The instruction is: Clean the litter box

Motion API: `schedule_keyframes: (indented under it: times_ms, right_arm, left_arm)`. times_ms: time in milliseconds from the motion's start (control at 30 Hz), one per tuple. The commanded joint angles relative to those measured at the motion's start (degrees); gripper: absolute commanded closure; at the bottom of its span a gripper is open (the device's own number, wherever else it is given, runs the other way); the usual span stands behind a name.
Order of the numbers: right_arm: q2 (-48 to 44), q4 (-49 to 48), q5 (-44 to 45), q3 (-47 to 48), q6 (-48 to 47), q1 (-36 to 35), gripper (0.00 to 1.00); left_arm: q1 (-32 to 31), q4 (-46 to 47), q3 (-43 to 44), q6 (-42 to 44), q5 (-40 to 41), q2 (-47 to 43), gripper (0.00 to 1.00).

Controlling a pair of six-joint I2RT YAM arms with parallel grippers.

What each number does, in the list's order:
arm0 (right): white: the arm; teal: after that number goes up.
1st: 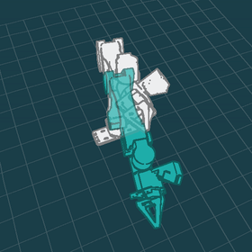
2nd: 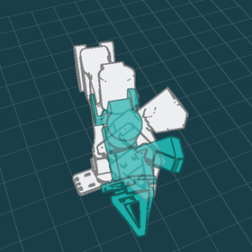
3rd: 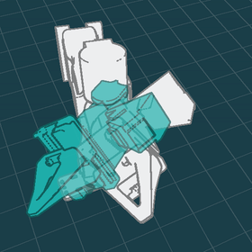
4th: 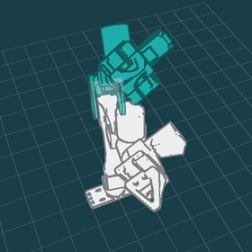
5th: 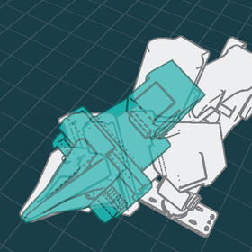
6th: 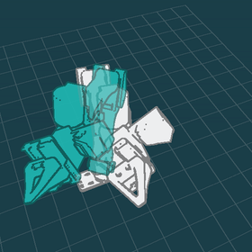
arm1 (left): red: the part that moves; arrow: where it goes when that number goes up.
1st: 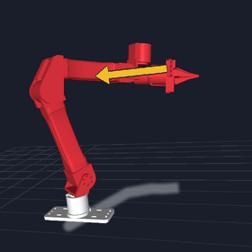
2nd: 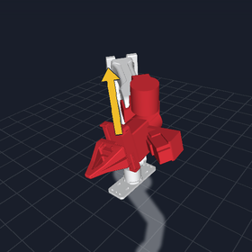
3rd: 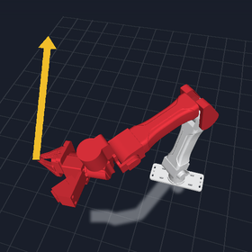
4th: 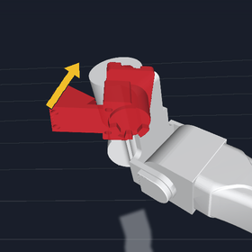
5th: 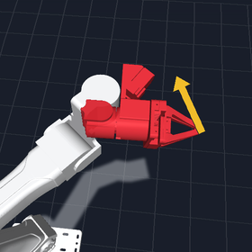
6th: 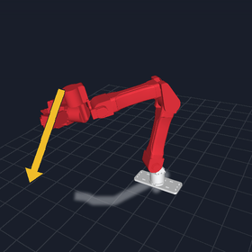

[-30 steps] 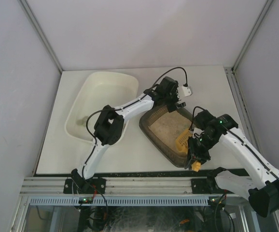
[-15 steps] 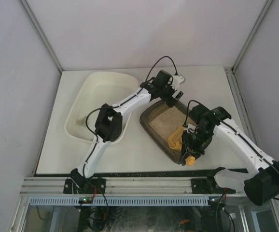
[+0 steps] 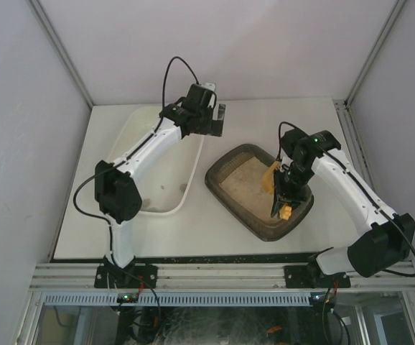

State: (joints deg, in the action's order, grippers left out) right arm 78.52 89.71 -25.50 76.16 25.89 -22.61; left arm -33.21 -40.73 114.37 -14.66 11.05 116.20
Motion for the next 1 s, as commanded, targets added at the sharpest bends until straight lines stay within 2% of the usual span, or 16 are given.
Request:
schedule_keyframes:
  times_ms: [0,100,200,267,367,500,600,733,833,900,967]
  right_arm:
    - [3.3,1.8,14.5,6.9,-2.3,1.7,1.00]
    - [7.0,1.7,17.3,7.6,-3.1,1.8,1.00]
    - [8.6,1.6,18.5,6.3,-3.1,0.7,1.00]
    - [7.7,1.7,20.0,5.9,-3.2,0.0,1.00]
    - [4.2,0.6,22.4,3.7,-3.2,-0.1,1.00]
    - [3.0,-0.1,24.1,2.4,-3.1,-1.1,1.00]
    - [4.9,-1.0,25.4,2.2,-3.7,-3.2,1.00]
    - [3.6,-2.8,24.4,0.0,-3.7,-6.1,1.00]
    - [1.4,-3.3,23.1,-1.6,-3.5,-7.1,1.00]
    - [0.3,-3.7,22.6,-2.5,-3.3,-7.4,1.00]
    - [-0.2,-3.6,22.3,-2.9,-2.8,-7.7,1.00]
  left_arm:
    - [0.7,-7.3,-9.3,-8.3,-0.6,-5.9,0.00]
    - [1.9,-11.0,-15.8,-9.5,-3.3,-9.2,0.00]
    - [2.0,-10.5,-21.4,-8.3,-3.7,-13.6,0.00]
    - [2.0,-9.4,-22.5,-6.6,-2.8,-16.0,0.00]
    - [1.5,-8.7,-23.2,-2.5,-6.6,-18.1,0.01]
    - [0.1,-13.8,-19.8,3.4,-15.3,-19.1,0.00]
    - [-1.0,-16.9,-22.4,10.8,-21.3,-20.8,0.00]
    - [-4.8,-15.9,-32.3,18.6,-23.0,-24.4,0.00]
    - [-7.8,-12.1,-37.3,22.3,-21.5,-25.7,0.00]
    - [-9.5,-8.7,-37.2,20.5,-17.1,-25.0,0.00]
    - [-11.1,-7.6,-33.8,18.0,-16.1,-23.2,0.00]
